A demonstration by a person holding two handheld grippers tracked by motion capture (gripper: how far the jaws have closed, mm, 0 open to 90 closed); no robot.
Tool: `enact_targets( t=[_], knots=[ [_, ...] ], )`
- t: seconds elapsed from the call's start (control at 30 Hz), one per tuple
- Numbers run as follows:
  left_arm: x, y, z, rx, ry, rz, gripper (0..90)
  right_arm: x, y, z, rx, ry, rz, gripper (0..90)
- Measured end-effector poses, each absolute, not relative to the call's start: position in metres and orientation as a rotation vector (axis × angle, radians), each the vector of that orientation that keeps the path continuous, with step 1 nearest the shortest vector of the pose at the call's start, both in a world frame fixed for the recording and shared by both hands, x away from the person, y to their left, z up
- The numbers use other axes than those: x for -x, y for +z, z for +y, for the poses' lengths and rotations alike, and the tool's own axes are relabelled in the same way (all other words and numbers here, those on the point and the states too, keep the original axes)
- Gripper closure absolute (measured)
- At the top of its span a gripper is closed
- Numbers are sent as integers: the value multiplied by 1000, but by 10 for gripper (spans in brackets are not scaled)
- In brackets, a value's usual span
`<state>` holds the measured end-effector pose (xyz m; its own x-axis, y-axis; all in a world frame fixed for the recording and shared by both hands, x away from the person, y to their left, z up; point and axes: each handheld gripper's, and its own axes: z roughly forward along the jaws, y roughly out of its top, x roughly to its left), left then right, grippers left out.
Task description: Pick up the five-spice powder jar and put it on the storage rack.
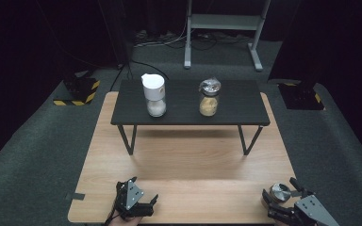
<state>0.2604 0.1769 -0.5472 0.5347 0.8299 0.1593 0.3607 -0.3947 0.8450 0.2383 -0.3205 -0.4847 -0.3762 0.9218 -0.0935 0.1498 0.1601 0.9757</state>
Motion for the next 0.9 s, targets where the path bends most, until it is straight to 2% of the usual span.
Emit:
enact_targets(
  t=[0.43,0.77,0.9],
  knots=[
    [-261,-547,177,-1981,746,966,9,-234,-498,-334,-1106,1281,1649,2],
    [-261,-547,176,-1984,750,963,9,-235,-507,-339,-1127,1271,1676,79],
    [-261,-547,177,-1984,748,963,9,-235,-511,-340,-1133,1280,1689,140]
  ],
)
